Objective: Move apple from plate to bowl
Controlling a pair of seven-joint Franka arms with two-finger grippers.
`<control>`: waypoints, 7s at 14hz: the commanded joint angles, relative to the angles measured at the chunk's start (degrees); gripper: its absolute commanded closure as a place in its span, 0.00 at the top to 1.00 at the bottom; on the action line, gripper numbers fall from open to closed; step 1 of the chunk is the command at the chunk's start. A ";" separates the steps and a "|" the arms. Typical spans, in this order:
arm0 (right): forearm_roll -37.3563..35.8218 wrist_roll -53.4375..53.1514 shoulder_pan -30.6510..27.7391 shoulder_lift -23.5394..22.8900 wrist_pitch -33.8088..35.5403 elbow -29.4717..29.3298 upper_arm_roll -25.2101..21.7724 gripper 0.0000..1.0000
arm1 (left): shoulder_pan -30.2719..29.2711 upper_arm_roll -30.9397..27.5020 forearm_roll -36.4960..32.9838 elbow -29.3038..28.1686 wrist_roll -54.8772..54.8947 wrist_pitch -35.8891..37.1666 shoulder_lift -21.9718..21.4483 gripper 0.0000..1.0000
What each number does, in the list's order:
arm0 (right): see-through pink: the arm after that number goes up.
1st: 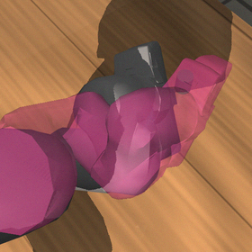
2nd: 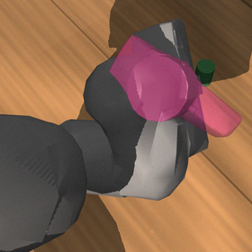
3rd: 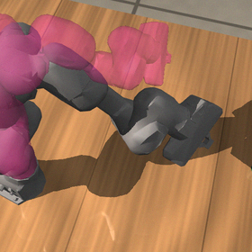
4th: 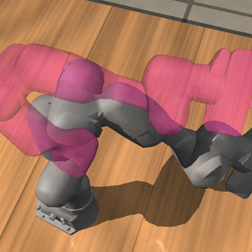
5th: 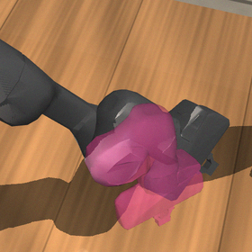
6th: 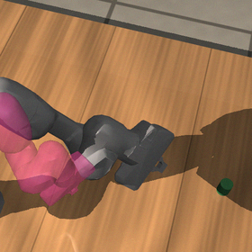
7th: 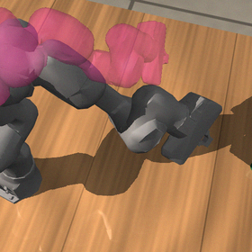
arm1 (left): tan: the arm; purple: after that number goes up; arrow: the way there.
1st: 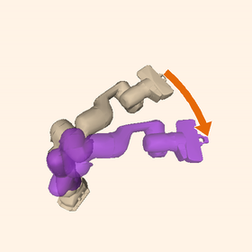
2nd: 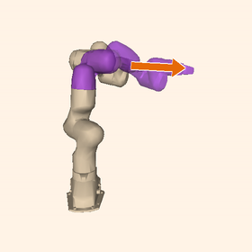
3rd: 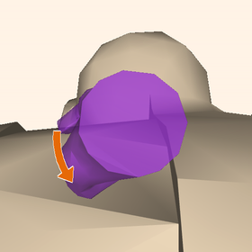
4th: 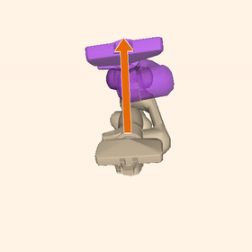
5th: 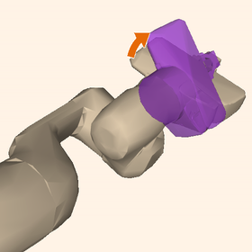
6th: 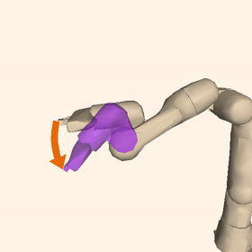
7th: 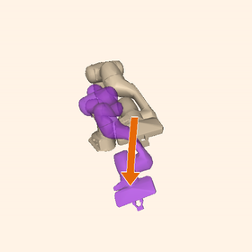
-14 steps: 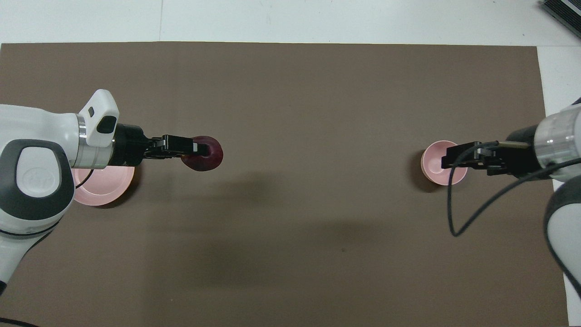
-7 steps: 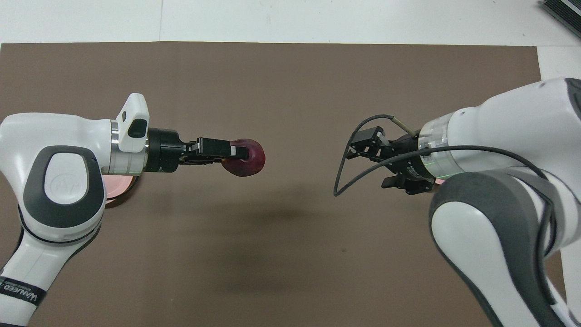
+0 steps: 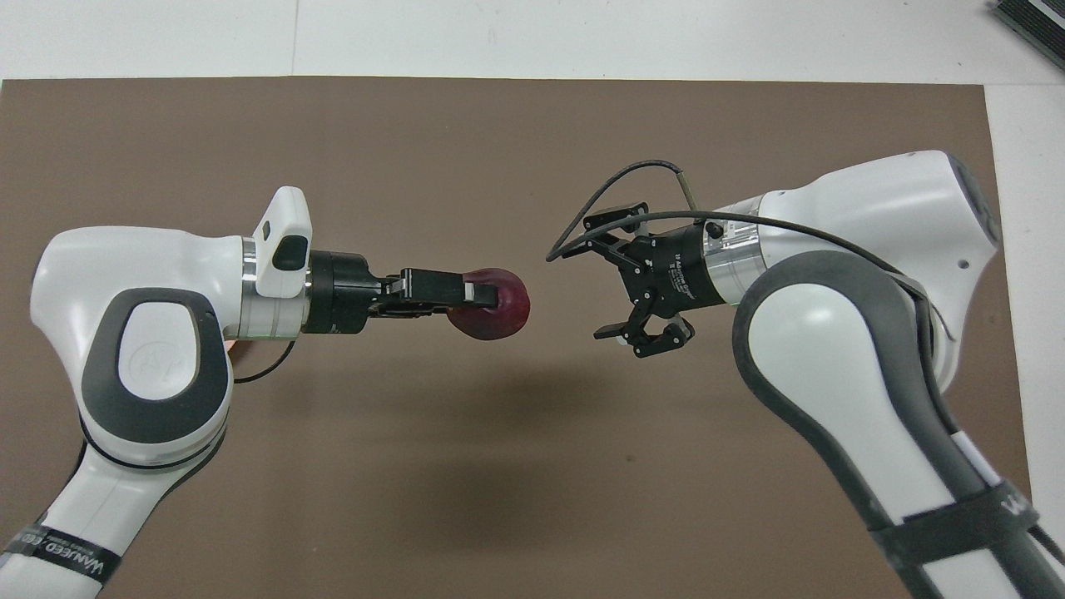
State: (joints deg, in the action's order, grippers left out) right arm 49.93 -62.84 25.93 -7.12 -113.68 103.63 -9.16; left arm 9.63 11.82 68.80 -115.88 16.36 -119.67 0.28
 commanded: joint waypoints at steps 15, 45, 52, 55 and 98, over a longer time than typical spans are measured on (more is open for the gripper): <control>15.90 -5.28 2.55 -2.90 -2.86 0.17 0.20 1.00 | 3.03 4.78 2.39 0.75 -5.37 -15.05 -0.55 0.00; -36.88 46.45 -16.68 -1.32 13.32 3.06 -0.42 0.00 | -3.11 4.87 -54.98 2.42 -11.09 -4.98 0.51 1.00; -43.33 48.25 -18.98 -5.89 1.89 5.00 -0.33 0.00 | -9.79 4.70 -68.62 7.05 -12.93 1.78 0.33 1.00; -43.33 48.60 -19.33 -6.68 0.74 5.09 -0.33 0.00 | -12.25 4.61 -68.62 18.02 -12.93 13.28 1.03 1.00; -50.63 60.56 -20.22 18.28 31.86 -10.03 2.48 1.00 | -4.79 -12.09 -68.71 31.86 -12.76 33.01 -0.55 1.00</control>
State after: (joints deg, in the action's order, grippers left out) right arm 0.32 -3.59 6.58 8.89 -79.88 90.26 -6.99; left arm 4.92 -0.35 1.19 -84.23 3.91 -87.71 -0.04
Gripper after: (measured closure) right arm 0.000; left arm 0.000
